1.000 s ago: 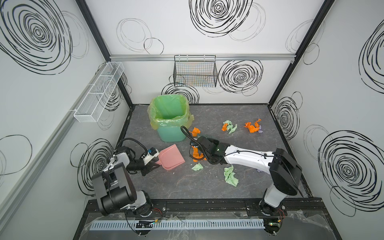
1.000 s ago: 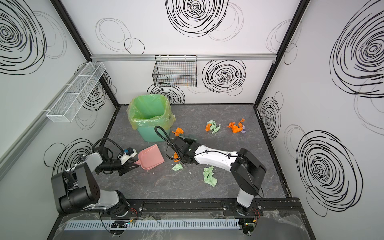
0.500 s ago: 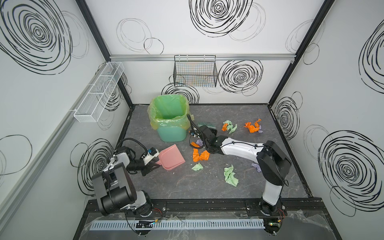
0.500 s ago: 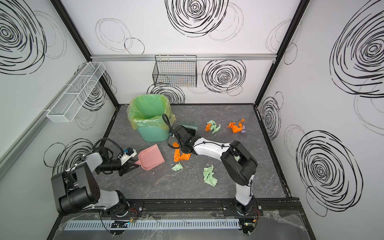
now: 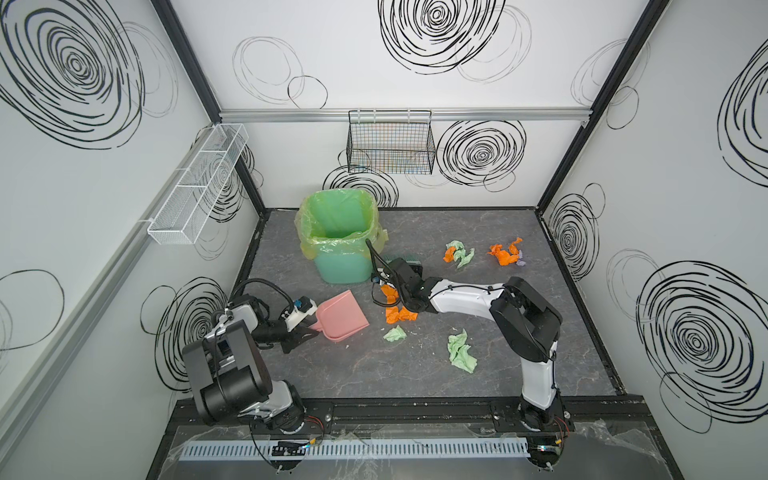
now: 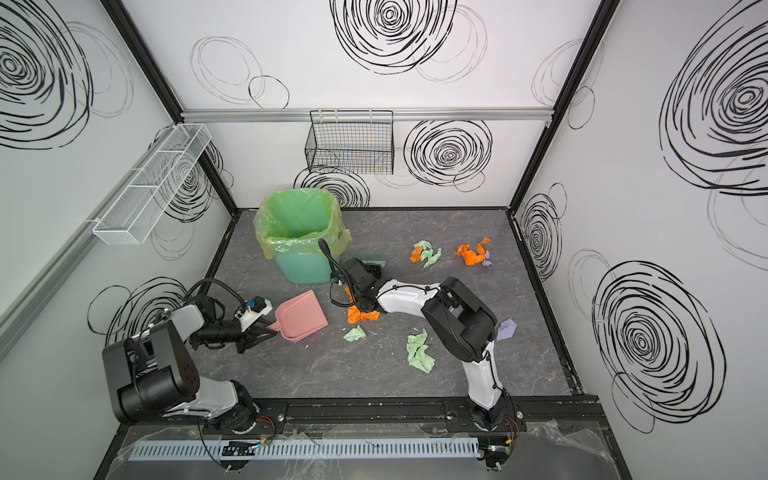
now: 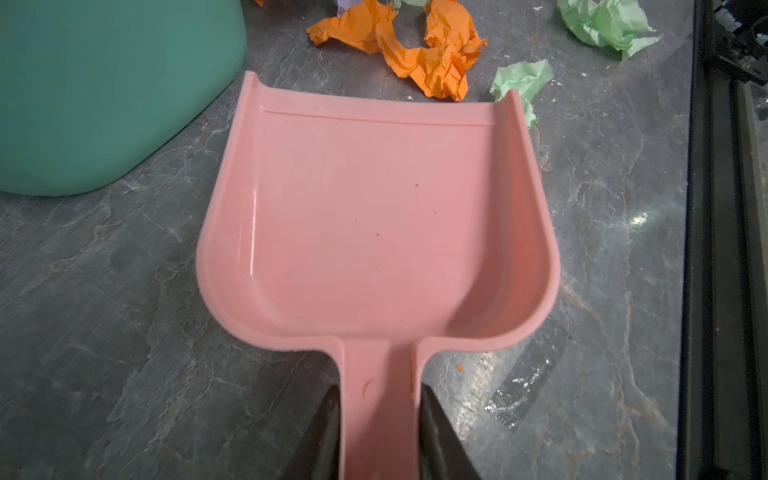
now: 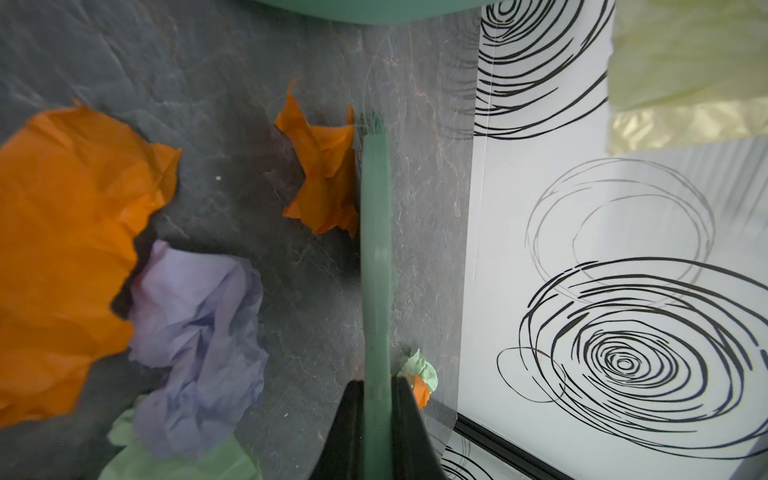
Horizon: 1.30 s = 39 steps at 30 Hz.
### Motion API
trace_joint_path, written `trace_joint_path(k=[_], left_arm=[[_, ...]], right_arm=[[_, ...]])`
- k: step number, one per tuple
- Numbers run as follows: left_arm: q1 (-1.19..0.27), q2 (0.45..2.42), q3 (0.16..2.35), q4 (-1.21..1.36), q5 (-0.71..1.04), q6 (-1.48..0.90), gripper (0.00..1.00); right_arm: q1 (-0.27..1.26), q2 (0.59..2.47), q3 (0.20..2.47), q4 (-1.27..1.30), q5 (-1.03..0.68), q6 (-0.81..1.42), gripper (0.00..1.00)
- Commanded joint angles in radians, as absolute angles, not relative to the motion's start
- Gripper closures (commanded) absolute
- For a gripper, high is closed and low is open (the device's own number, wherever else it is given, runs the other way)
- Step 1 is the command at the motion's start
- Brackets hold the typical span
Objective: Sweep away the paper scraps from the table
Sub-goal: 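Sweep the brush with the right gripper, pushing scraps toward the pink dustpan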
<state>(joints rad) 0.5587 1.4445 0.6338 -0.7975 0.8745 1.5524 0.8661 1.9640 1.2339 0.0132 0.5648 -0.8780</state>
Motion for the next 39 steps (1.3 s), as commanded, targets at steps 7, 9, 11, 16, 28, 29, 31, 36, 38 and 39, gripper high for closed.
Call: trace_joint_path(k=[7,9,11,16,28,29,31,36,38,39], left_arm=[[0.568,1.438,0.648,-0.839,0.899,1.579,1.00],[0.568,1.433,0.649,-0.839,0.895,1.577,1.00],[0.567,1.424,0.647,-0.836,0.890,1.573,1.00],[0.553,1.395,0.634,-0.824,0.872,1.558,1.00],[0.419,1.223,0.554,-0.709,0.766,1.442,1.00],[0.400,1.217,0.551,-0.695,0.756,1.422,1.00],[0.355,1.215,0.550,-0.669,0.736,1.388,1.00],[0.262,1.227,0.574,-0.621,0.675,1.331,1.00],[0.232,1.236,0.586,-0.608,0.647,1.316,1.00],[0.217,1.242,0.594,-0.602,0.630,1.313,1.00]], right_arm=[[0.977,1.820,1.075,-0.090,0.604,-0.804,1.00],[1.004,1.788,1.047,-0.127,0.625,-0.770,1.00],[1.032,1.750,1.023,-0.168,0.642,-0.729,1.00],[1.094,1.636,0.986,-0.197,0.716,-0.667,1.00],[1.083,1.484,1.138,-0.573,0.890,-0.179,1.00],[1.062,1.494,1.156,-0.623,0.878,-0.107,1.00],[1.007,1.523,1.195,-0.732,0.830,0.040,1.00],[0.908,1.604,1.278,-0.898,0.690,0.263,1.00],[0.885,1.641,1.311,-0.941,0.653,0.329,1.00],[0.877,1.660,1.326,-0.958,0.630,0.357,1.00]])
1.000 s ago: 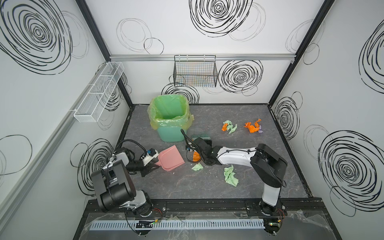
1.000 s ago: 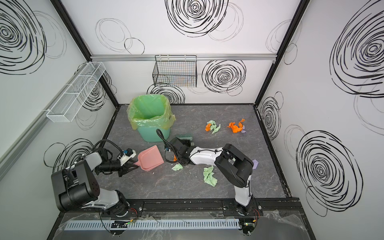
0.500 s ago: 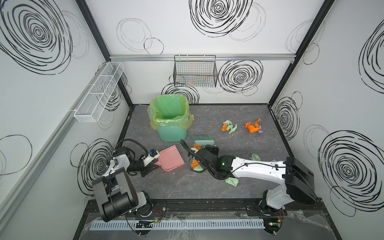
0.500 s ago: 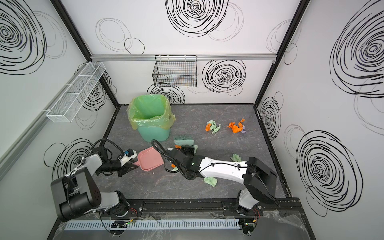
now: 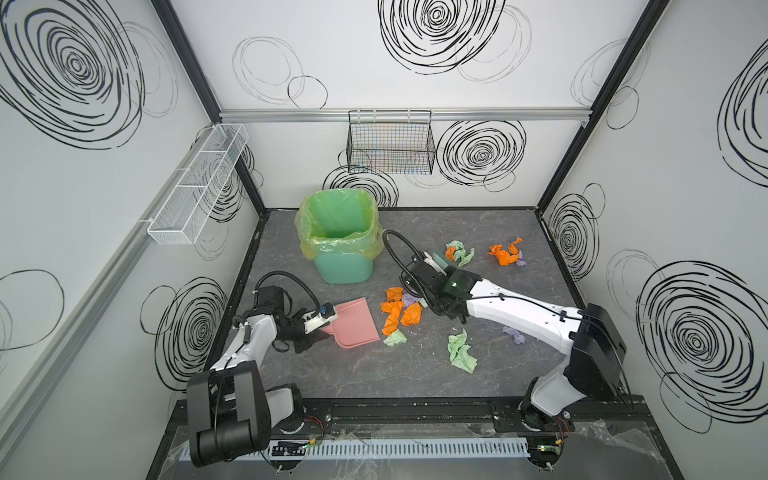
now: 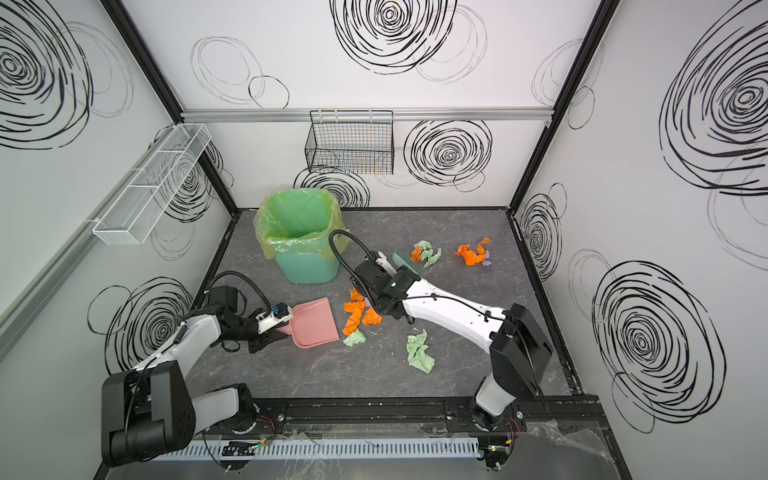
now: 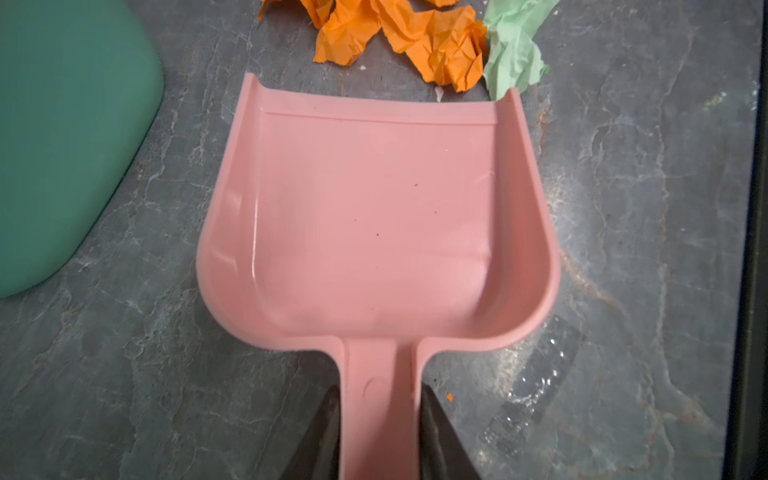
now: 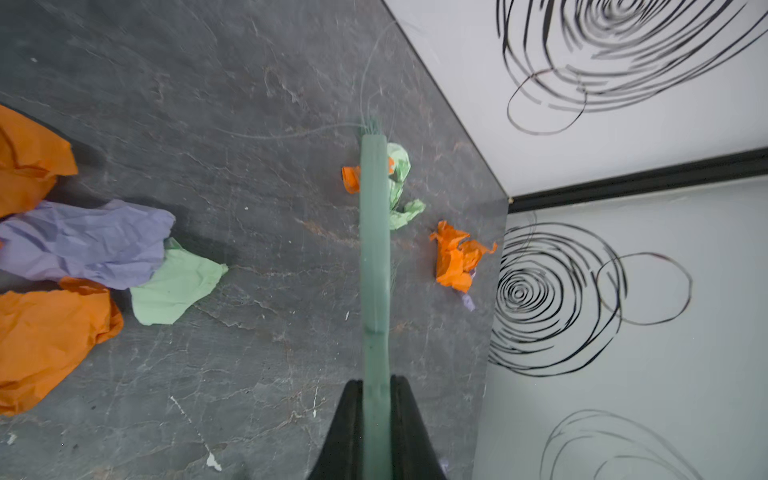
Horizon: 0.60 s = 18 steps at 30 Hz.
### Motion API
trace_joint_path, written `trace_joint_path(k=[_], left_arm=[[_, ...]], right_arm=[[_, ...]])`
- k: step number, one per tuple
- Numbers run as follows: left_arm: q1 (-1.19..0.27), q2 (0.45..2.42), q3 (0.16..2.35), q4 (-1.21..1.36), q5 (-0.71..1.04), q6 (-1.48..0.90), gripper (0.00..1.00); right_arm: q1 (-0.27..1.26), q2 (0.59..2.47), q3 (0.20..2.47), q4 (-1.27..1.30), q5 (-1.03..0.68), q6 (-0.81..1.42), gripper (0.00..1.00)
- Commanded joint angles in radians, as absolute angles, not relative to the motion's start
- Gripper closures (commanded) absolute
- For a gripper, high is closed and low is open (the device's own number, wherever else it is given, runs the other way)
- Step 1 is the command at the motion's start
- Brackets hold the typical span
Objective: Sweep away the paper scraps from the table
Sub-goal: 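Sweep the brush with the right gripper, pushing scraps toward the pink dustpan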
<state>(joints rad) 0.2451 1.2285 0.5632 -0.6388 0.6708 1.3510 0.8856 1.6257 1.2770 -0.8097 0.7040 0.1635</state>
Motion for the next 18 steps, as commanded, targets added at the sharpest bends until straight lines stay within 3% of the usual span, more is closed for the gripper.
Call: trace_joint_path(k=[1,7,18], left_arm=[[0.203,1.248,0.601,-0.598,0.611,1.308,1.00],[0.157,1.287,0.644,-0.602,0.552,1.302,1.00],[0.093,1.337,0.676,-0.597,0.526,1.282,1.00]], right_arm=[[0.868,1.675,1.339,-0.969,0.604,0.380,1.00],[0.840,1.700,1.367,-0.903,0.450,0.435,1.00],[0.852,1.765,1.368,-0.925,0.324,0.481,1.00]])
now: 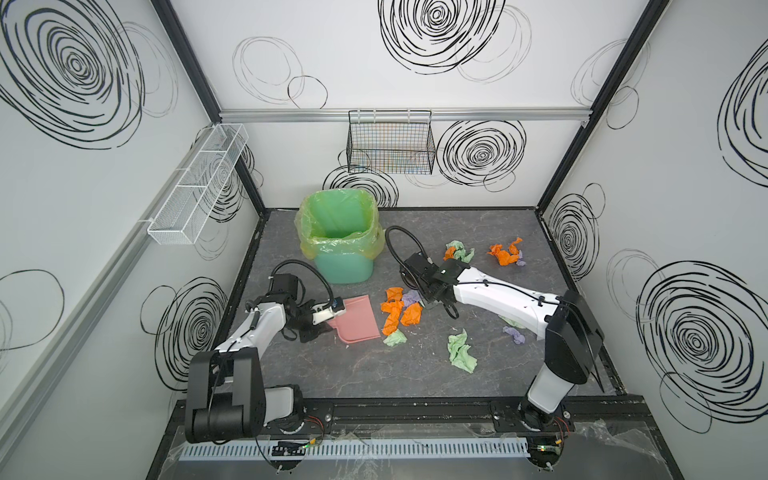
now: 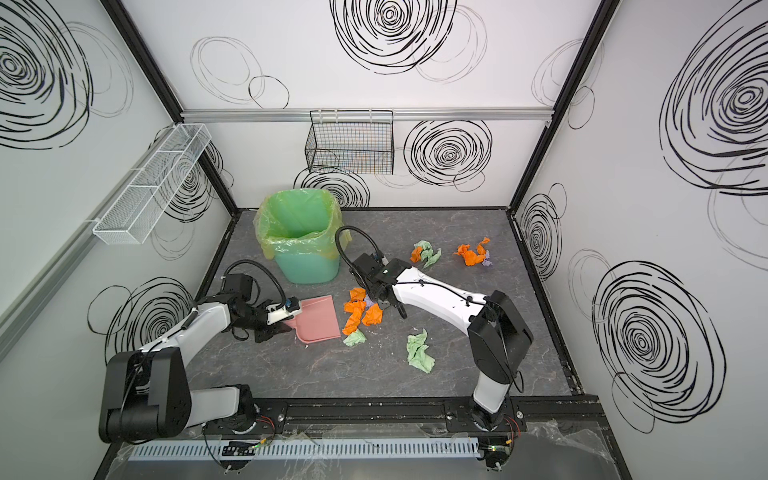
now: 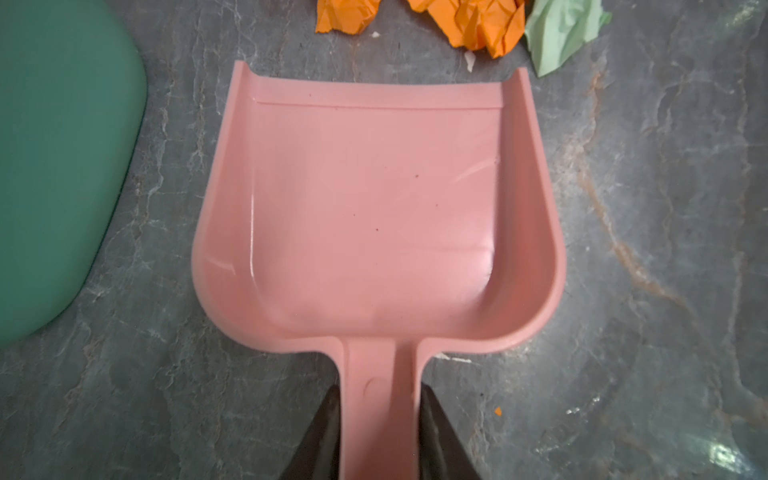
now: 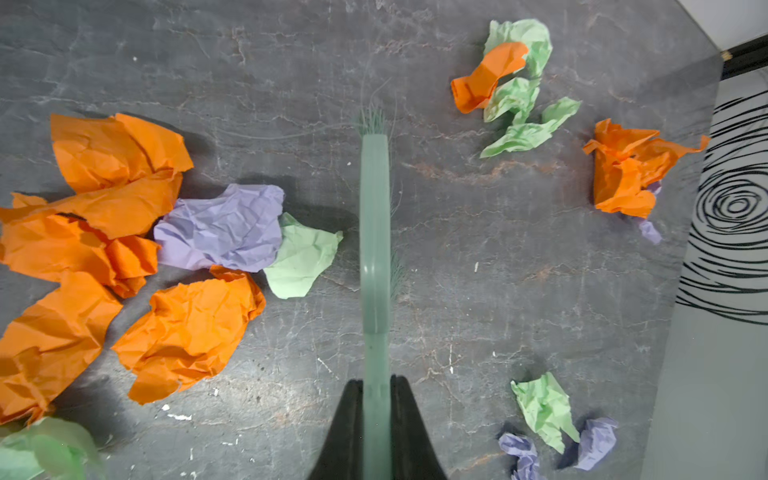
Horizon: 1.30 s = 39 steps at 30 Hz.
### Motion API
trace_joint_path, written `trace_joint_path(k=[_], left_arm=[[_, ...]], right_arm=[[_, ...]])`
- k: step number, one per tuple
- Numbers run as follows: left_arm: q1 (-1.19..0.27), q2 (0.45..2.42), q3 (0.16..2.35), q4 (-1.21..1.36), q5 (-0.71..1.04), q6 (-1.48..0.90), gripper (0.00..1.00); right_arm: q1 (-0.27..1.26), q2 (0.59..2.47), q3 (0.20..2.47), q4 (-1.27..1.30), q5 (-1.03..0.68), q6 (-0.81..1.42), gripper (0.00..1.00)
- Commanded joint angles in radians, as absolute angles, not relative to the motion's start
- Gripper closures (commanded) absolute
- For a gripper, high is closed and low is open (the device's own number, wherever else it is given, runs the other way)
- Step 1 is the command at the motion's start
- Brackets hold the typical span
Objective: Sweep away the paper scraps from the table
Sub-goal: 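Sweep the brush with the right gripper, pushing scraps toward the pink dustpan, then brush the gathered scraps into the pink dustpan held by the left gripper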
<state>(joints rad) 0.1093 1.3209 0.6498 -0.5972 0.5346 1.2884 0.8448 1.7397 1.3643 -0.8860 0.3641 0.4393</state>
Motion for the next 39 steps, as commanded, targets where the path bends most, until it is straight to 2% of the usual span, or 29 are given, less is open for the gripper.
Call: trace_joint_path(k=[1,21,39], left_arm=[[0.089,1.342,0.681,-0.599,0.530,1.283,1.00],[-0.058,1.462,0.762,-0.553,0.509,1.196,1.00],[-0.117,1.488,0.749,-0.488,0.524,1.123,1.00]], right_arm=[[0.860,1.773,1.366,-0.933,0.321,0.483,1.00],[1.038,1.855,1.474,-0.937,0.228,0.544,1.00],[1.149,1.795,1.581,-1.018,0.240,0.604,1.00]])
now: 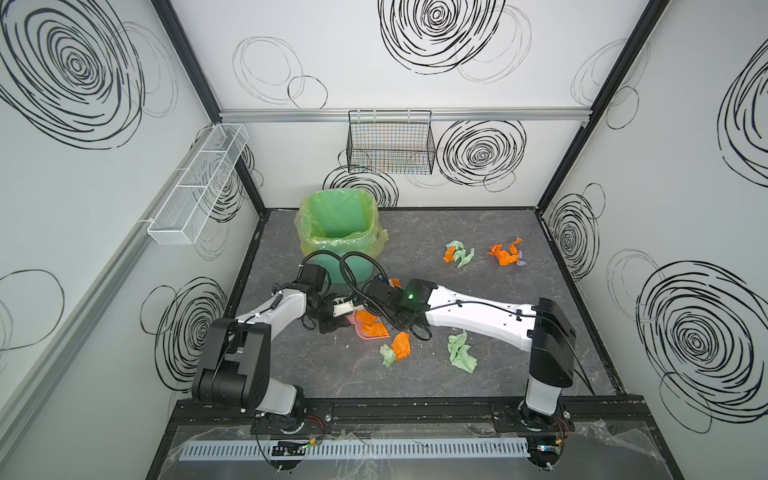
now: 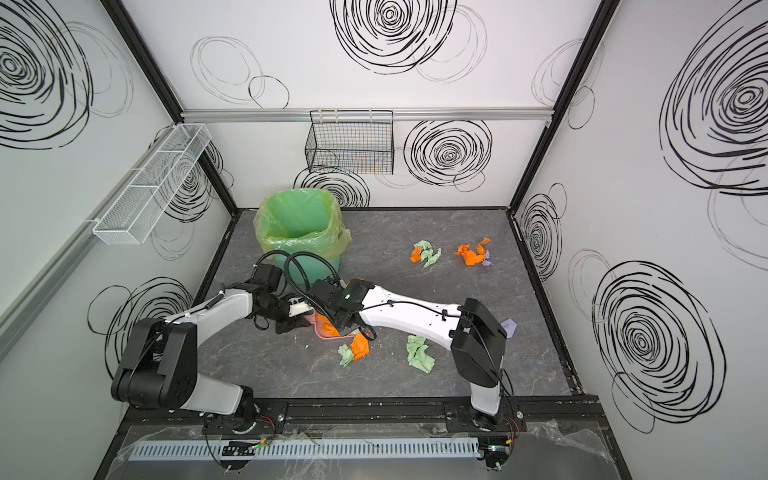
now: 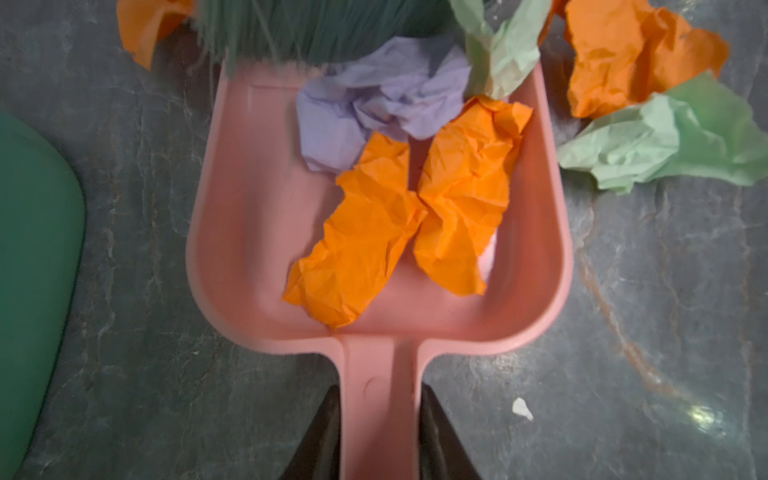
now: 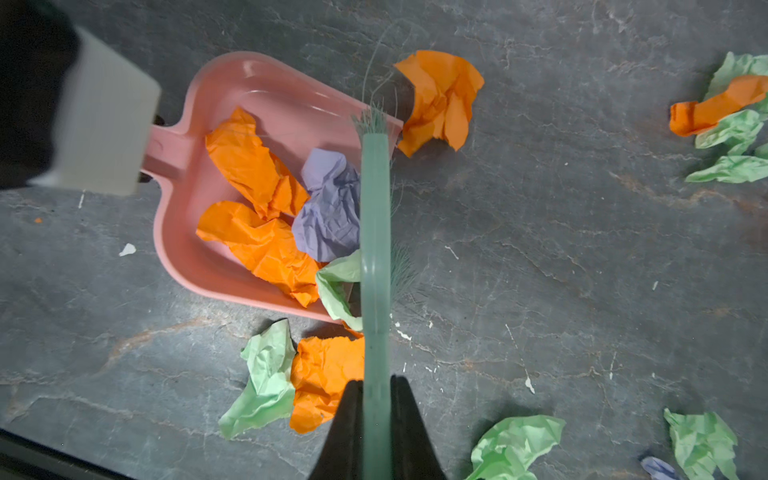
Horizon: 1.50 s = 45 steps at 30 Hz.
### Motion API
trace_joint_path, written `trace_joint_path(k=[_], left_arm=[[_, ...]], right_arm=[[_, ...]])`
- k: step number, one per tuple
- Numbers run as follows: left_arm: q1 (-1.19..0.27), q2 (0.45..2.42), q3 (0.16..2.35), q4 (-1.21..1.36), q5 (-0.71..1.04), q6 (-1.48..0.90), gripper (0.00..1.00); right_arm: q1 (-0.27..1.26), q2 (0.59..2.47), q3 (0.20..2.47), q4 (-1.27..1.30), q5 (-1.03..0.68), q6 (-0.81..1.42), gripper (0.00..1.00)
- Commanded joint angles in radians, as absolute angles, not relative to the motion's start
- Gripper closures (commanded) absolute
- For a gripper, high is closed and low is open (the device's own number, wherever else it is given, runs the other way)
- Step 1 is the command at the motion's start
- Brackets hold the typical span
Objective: Sweep away the paper scraps from the table
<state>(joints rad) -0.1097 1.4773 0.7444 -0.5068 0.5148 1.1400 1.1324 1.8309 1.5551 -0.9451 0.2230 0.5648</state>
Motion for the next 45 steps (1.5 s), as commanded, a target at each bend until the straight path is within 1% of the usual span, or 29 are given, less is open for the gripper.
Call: trace_joint_path(k=[1,9,14,21,26,27,29,32,37,41,45], left_arm=[[-0.118,1.488,0.749,-0.486,0.525,1.122,1.00],[-0.124,1.494,0.740,-0.481,0.538,1.115,1.00],[-0.116,1.482,0.732,-0.496,0.528,1.139,1.00],[-0.069,1.441,0.800,-0.677,0.676,1.224,1.00],[-0.066,1.409,0.807,-0.714,0.711,1.232,1.00],[-0.066,1.403,0.805,-0.719,0.716,1.233,1.00],[-0.064,1.395,0.803,-0.730,0.723,1.237,1.00],[-0.056,1.381,0.801,-0.749,0.730,1.241,1.00],[-0.019,1.360,0.804,-0.783,0.742,1.263,1.00],[0.021,1.359,0.805,-0.818,0.746,1.297,1.00],[0.081,1.356,0.799,-0.867,0.744,1.356,1.00]], right_arm=[[1.150,1.775,1.579,-1.020,0.246,0.611,1.00],[1.103,1.627,1.536,-1.021,0.349,0.665,1.00],[1.065,1.578,1.490,-1.046,0.374,0.677,1.00],[1.009,1.487,1.342,-1.005,0.358,0.687,1.00],[0.929,1.406,1.258,-0.975,0.354,0.670,1.00],[0.907,1.393,1.250,-0.972,0.367,0.651,1.00],[0.879,1.375,1.239,-0.967,0.446,0.616,1.00],[0.770,1.388,1.286,-0.962,0.491,0.510,1.00],[0.591,1.472,1.384,-0.834,0.600,0.202,1.00],[0.463,1.571,1.429,-0.593,0.690,-0.105,1.00],[0.399,1.674,1.433,-0.302,0.641,-0.431,1.00]])
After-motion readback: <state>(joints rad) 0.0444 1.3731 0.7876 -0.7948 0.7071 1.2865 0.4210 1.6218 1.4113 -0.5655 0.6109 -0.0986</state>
